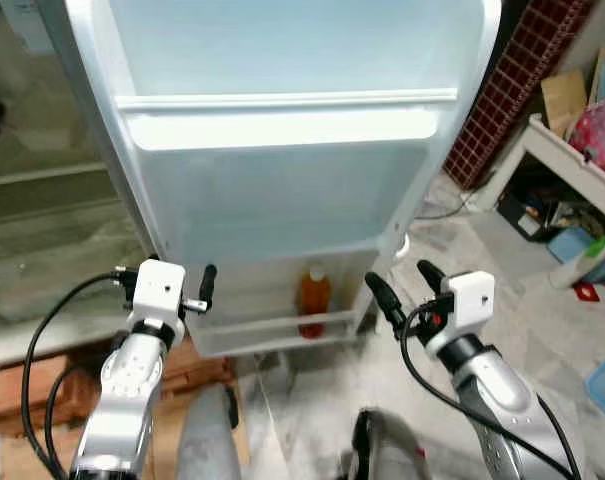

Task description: Restocking fridge

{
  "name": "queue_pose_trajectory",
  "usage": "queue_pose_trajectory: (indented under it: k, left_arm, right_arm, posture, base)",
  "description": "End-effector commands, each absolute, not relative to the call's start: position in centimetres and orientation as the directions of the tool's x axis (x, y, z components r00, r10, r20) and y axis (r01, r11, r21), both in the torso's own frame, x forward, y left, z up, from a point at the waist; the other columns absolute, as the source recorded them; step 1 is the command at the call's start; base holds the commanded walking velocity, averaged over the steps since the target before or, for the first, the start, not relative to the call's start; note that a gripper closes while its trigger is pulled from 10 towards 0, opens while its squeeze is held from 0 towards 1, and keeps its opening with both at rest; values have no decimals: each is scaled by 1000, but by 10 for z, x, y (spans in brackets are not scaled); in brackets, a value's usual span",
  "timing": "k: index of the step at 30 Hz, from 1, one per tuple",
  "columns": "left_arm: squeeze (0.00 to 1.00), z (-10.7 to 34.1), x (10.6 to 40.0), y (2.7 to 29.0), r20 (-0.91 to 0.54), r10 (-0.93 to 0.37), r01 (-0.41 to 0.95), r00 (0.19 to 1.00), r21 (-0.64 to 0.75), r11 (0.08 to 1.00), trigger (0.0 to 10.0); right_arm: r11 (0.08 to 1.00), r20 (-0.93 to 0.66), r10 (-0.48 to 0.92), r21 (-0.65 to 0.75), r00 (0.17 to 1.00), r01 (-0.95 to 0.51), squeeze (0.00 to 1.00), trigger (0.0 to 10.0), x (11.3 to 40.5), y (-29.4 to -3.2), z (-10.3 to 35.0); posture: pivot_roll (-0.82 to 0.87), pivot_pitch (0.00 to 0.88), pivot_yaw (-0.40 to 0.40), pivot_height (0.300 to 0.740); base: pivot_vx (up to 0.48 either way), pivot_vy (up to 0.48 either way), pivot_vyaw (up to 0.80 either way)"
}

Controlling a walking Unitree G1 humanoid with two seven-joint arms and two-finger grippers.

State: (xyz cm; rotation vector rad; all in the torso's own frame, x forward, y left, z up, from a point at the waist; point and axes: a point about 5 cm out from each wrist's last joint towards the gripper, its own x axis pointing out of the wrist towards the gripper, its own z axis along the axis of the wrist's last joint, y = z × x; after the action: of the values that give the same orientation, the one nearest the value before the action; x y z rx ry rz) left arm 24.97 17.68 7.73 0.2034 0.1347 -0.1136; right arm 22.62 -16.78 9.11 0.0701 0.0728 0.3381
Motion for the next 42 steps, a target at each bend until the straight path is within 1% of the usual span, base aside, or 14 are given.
queue_pose_trajectory:
  k: [1,4,8,11,18,21,23,24,25,26,28,32,40,42]
  left_arm:
    - [0,77,247,174,-164,-130,158,978,170,973,10000]
    - [0,77,235,176,-162,-124,153,979,183,971,10000]
    - [0,75,218,180,-180,-127,162,975,198,967,10000]
    - [0,75,217,182,-189,-119,157,975,202,967,10000]
    - [0,79,222,176,-172,-145,182,974,225,957,10000]
    - [0,80,226,178,-164,-135,170,977,226,959,10000]
    - [0,79,227,178,-167,-137,173,976,220,960,10000]
    - [0,79,227,178,-170,-139,175,976,217,960,10000]
    - [0,78,227,178,-170,-140,175,975,217,960,10000]
    - [0,78,227,178,-170,-140,175,975,217,960,10000]
    - [0,78,228,181,-164,-132,169,978,238,956,10000]
    - [0,78,229,183,-163,-124,161,979,238,958,10000]
    - [0,76,233,180,-159,-128,163,979,237,958,10000]
    - [0,76,234,180,-156,-127,162,980,238,958,10000]
  right_arm:
    - [945,-59,323,73,945,-318,0,10000,224,-171,93]
    - [947,-76,317,78,945,-312,0,10000,216,-175,92]
    - [954,-117,294,92,949,-284,0,10000,201,-183,87]
    - [960,-141,272,108,952,-259,0,10000,195,-187,82]
    - [955,-159,288,114,944,-273,0,10000,197,-186,80]
    - [938,-208,340,145,917,-315,0,10000,196,-188,73]
    - [908,-270,417,170,868,-383,0,10000,191,-185,65]
    - [881,-307,472,157,826,-446,0,10000,185,-184,59]
    - [869,-319,494,141,809,-475,0,10000,183,-184,56]
    - [869,-319,494,141,809,-475,0,10000,183,-184,56]
    - [841,-356,540,192,763,-506,0,10000,177,-189,50]
    - [837,-367,546,207,753,-506,0,10000,177,-193,50]
    - [845,-424,523,144,740,-515,0,10000,182,-206,43]
    - [836,-438,532,140,725,-530,0,10000,183,-209,42]
  posture:
    - [82,0,-46,721]
    - [85,0,-46,740]
    - [92,0,-50,740]
    - [93,0,-50,740]
    - [88,0,-46,740]
    - [87,0,-46,740]
    - [84,0,-46,740]
    - [81,0,-47,740]
    - [82,0,-47,740]
    - [82,0,-47,740]
    - [87,0,-51,740]
    - [86,0,-53,740]
    - [83,0,-54,740]
    - [82,0,-54,740]
  base:
    - [0,0,0]
    - [0,0,0]
    - [0,0,0]
    - [0,0,0]
    - [0,0,0]
    - [0,0,0]
    - [0,0,0]
    - [0,0,0]
    - [0,0,0]
    - [0,0,0]
    - [0,0,0]
    - [0,0,0]
    - [0,-272,0]
    - [0,-300,0]
